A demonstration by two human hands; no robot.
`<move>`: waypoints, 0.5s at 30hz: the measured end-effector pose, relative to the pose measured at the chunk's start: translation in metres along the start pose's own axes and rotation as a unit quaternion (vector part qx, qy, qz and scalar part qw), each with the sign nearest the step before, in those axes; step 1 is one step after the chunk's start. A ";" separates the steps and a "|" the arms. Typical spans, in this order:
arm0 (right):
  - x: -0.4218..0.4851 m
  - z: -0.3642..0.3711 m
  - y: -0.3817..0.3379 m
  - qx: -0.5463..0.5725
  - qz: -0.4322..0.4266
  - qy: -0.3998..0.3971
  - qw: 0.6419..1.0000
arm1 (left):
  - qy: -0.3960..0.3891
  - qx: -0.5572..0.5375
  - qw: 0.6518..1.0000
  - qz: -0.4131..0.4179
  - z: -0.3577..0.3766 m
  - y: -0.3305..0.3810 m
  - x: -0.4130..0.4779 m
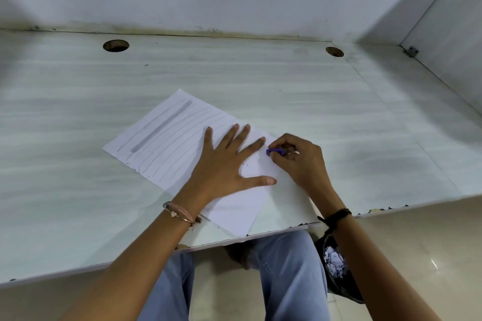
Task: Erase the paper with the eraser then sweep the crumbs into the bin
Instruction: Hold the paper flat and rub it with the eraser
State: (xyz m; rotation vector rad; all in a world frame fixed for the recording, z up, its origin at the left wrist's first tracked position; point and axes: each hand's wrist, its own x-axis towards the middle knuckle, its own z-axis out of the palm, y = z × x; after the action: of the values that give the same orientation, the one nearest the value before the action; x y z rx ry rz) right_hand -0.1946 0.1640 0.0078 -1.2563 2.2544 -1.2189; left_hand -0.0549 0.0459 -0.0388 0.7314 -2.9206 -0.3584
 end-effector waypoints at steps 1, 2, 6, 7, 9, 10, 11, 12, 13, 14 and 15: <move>0.002 0.000 -0.001 0.003 0.005 0.013 1.000 | 0.005 0.002 1.000 -0.001 0.001 0.000 0.000; 0.002 0.002 -0.004 0.000 0.003 0.014 1.000 | 0.008 0.007 1.000 -0.003 0.002 0.000 0.001; -0.013 0.016 -0.016 -0.029 -0.059 -0.070 0.995 | 0.007 0.052 0.999 0.008 0.004 -0.002 0.003; -0.007 0.013 -0.013 -0.038 -0.057 -0.055 0.996 | 0.012 0.047 0.999 0.006 0.004 -0.002 0.004; 0.010 -0.001 -0.003 -0.041 -0.006 0.002 0.999 | 0.017 0.017 1.000 -0.001 0.005 -0.002 0.004; 0.016 -0.006 -0.001 -0.044 0.016 0.017 0.999 | 0.017 0.010 1.000 -0.001 0.005 -0.002 0.004; 0.017 -0.006 -0.002 -0.053 0.016 0.018 0.998 | 0.018 0.010 1.000 0.000 0.005 -0.002 0.003; 0.014 -0.003 -0.006 -0.069 -0.003 0.004 0.998 | 0.019 0.015 1.000 0.001 0.005 -0.002 0.003; 0.007 0.004 -0.011 -0.086 -0.034 -0.023 0.995 | 0.020 0.023 1.000 0.003 0.005 -0.002 0.004; -0.002 0.011 -0.016 -0.093 -0.063 -0.054 0.992 | 0.021 0.031 0.999 0.004 0.006 -0.003 0.004; -0.006 0.013 -0.018 -0.093 -0.078 -0.069 0.990 | 0.021 0.035 0.999 0.005 0.006 -0.003 0.005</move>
State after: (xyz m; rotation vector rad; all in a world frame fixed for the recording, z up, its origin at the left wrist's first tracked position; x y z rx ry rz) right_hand -0.1738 0.1574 0.0132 -1.5618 2.2457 -0.9539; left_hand -0.0585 0.0420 -0.0450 0.7242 -2.9091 -0.2392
